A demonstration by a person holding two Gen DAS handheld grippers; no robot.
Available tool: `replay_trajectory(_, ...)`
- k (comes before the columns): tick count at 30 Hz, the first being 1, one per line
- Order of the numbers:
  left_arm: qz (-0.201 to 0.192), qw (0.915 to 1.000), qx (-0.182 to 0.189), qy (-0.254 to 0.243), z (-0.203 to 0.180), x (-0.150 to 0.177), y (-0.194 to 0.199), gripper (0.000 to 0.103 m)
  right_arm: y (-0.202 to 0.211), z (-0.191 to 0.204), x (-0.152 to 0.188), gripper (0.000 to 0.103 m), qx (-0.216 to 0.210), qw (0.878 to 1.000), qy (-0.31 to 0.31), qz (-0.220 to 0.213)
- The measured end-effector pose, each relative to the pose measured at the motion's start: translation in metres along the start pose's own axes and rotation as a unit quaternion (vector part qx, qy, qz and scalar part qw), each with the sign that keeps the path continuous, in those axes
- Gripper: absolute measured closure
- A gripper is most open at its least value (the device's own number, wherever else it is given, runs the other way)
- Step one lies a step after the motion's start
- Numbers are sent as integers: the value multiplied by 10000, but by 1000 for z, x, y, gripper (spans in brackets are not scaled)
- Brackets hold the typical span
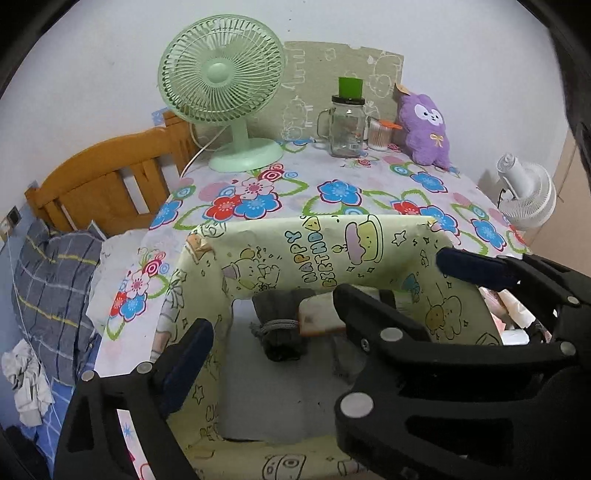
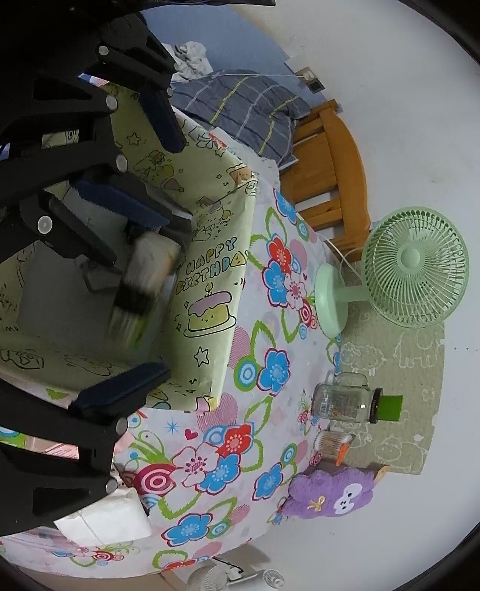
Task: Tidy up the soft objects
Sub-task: 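Open both tools to drop the snack bag and pouch into the box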
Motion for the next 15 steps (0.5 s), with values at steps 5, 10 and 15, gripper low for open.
replay_trajectory(5,-83,9999,-49,33,1,-2,10,7,10,3,-3,20,25,9999,69,-131)
replay_trajectory(10,-249,9996,-98,41,-3,-8,22,7,25,2,-8,17,74,9995,69,-299)
replay_trajectory(15,-397,9991,-111,23,-9,-13,35,7,40,0,-13,14,90,9990,70,-440)
Point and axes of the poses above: each gripper's, at about its wrist camera, not at the fingertips, and y roughly against the way its jaws point, z to its left, x to its underside, the point moved 9 cm from there along -y, roughly the way its jaws point, and after that the axes turned 7 degrees about -z, right-handed, at the moved point
